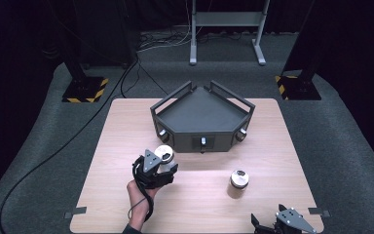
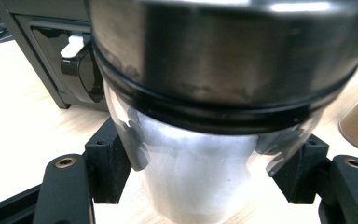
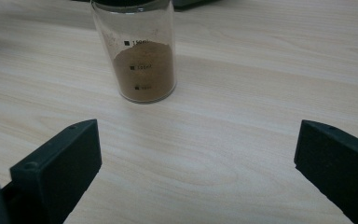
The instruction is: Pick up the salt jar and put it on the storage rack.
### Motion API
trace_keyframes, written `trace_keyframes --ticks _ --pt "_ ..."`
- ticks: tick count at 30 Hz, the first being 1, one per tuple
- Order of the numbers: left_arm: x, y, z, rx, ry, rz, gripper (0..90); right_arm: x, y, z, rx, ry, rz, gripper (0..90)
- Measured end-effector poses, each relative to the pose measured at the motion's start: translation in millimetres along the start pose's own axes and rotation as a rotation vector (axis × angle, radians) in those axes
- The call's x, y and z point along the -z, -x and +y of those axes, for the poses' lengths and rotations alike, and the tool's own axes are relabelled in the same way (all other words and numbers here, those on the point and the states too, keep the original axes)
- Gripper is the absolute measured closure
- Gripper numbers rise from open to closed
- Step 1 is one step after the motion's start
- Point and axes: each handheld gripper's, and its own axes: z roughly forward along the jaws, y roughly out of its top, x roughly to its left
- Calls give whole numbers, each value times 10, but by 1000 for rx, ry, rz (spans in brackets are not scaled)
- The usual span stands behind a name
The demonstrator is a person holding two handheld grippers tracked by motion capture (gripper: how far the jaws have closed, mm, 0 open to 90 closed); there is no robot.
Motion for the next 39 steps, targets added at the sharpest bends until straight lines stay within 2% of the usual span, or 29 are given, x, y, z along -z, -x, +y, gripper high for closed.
trace_keyframes --ticks 18,39 --pt "-37 -29 153 -11 3 -5 315 18 26 -2 -5 4 7 0" --pt "-34 -6 324 -46 15 3 315 23 32 -3 -6 2 7 0"
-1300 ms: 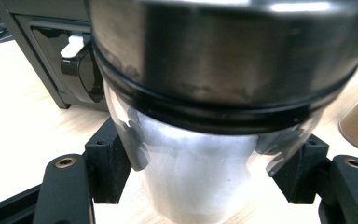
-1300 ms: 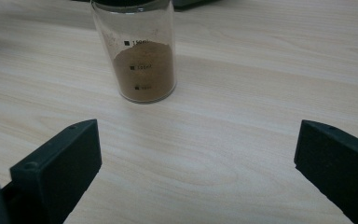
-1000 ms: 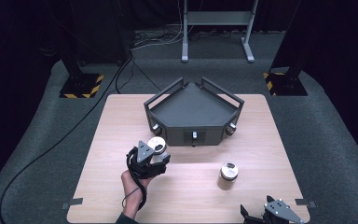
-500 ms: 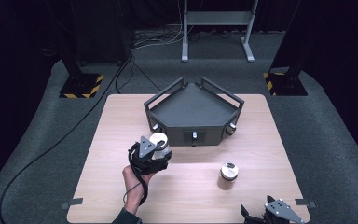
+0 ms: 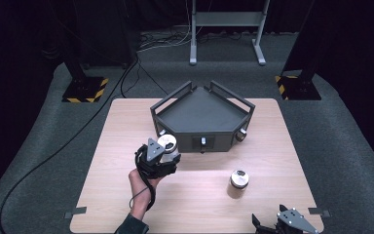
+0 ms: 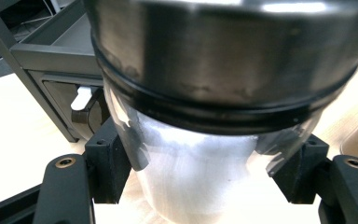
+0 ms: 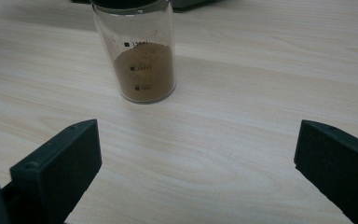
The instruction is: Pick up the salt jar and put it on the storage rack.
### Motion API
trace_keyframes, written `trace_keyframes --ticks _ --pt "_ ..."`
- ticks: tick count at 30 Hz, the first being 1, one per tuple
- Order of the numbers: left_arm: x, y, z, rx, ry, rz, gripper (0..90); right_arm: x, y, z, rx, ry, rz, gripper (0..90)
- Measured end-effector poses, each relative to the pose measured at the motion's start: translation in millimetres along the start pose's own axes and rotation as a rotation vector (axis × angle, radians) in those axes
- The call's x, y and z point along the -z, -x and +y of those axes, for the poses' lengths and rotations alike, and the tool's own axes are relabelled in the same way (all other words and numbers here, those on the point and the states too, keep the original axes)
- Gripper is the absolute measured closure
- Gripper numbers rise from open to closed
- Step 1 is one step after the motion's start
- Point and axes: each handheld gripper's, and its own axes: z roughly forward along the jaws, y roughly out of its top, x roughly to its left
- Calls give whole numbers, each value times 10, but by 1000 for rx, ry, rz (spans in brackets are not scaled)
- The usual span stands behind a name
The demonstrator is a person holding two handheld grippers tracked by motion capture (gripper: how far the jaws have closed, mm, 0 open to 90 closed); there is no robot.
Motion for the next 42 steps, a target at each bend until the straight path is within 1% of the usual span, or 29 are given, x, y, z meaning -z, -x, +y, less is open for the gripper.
trace_keyframes --ticks 16,30,42 --pt "16 -32 53 -4 7 6 315 -8 -7 -9 1 -2 -1 0" --pt "17 -48 114 -20 5 6 315 -19 -1 -18 -1 -4 5 0" --pt "17 -45 168 -34 7 8 315 -19 -6 -15 -2 -8 0 0"
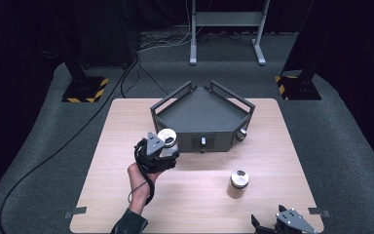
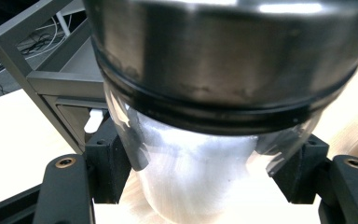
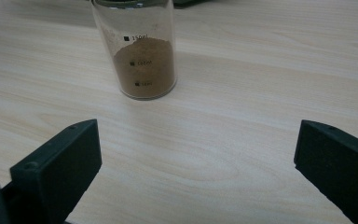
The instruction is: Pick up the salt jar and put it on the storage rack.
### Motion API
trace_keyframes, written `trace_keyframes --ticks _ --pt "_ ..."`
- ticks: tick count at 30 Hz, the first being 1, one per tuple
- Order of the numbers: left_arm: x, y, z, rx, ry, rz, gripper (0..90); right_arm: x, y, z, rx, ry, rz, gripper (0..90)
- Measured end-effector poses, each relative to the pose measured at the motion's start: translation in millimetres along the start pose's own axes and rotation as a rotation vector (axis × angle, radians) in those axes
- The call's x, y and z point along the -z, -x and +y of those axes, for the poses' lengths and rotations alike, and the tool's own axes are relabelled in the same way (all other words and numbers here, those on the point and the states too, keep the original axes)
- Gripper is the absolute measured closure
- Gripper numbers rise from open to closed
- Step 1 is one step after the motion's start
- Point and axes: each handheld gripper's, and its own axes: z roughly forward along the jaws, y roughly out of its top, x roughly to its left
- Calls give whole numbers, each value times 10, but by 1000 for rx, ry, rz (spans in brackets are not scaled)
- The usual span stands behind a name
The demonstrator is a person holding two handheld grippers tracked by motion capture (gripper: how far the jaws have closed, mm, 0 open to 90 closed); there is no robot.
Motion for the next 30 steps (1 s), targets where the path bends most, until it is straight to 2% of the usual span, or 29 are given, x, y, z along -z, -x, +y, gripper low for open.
trace_keyframes --ticks 15,30 --pt "4 -28 94 -10 6 7 315 13 0 -8 -2 6 -3 0" --pt "-87 -82 178 -6 -8 11 315 17 7 -18 -5 11 -4 0"
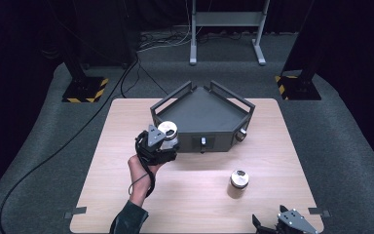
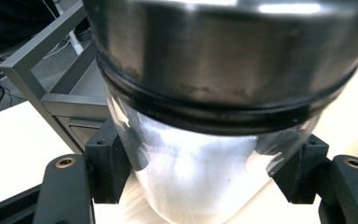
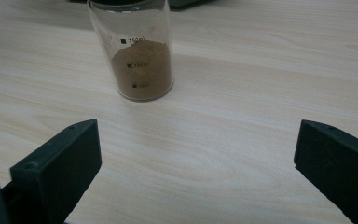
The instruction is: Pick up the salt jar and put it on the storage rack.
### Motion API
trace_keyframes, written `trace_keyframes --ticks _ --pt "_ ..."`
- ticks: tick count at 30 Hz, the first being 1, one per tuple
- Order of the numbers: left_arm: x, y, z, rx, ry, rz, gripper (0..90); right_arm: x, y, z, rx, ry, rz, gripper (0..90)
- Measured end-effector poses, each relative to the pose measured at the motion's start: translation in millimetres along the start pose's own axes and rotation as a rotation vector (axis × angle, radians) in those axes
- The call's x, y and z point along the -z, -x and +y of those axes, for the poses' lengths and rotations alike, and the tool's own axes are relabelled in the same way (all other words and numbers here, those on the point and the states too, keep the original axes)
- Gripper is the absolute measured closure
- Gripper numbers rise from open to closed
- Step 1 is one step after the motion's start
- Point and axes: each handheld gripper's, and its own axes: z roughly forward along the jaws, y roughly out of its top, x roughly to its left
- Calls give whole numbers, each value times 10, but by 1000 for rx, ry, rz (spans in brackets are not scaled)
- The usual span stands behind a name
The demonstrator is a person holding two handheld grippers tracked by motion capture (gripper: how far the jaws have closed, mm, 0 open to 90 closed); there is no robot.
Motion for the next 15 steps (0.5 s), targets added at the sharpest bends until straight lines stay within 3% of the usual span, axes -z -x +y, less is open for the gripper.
trace_keyframes --ticks 15 --pt "-99 -31 99 3 -11 -4 315 1 12 10 1 -1 1 0"
